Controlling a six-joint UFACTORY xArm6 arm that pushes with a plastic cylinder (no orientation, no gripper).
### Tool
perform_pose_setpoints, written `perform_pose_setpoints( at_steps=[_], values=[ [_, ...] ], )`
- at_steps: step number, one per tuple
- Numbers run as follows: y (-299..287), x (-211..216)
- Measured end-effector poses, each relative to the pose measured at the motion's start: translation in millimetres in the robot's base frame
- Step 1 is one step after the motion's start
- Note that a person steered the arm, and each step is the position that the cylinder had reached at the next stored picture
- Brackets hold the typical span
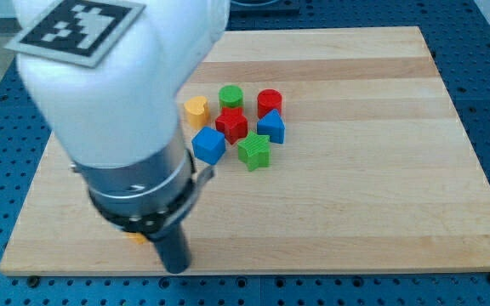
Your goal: Move the yellow hexagon to the group of the blocks
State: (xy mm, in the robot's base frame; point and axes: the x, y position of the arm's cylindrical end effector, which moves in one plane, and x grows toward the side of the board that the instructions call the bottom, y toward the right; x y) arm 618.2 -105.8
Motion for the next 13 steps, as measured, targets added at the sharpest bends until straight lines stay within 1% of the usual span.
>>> perform_pose_setpoints(
  at_steps=[1, 2, 4, 7, 10, 13],
  values=[
    [-48, -6],
    [-68, -12],
    [-53, -31],
    [-27, -33],
    [-26, -91],
    [-26, -138]
  ],
)
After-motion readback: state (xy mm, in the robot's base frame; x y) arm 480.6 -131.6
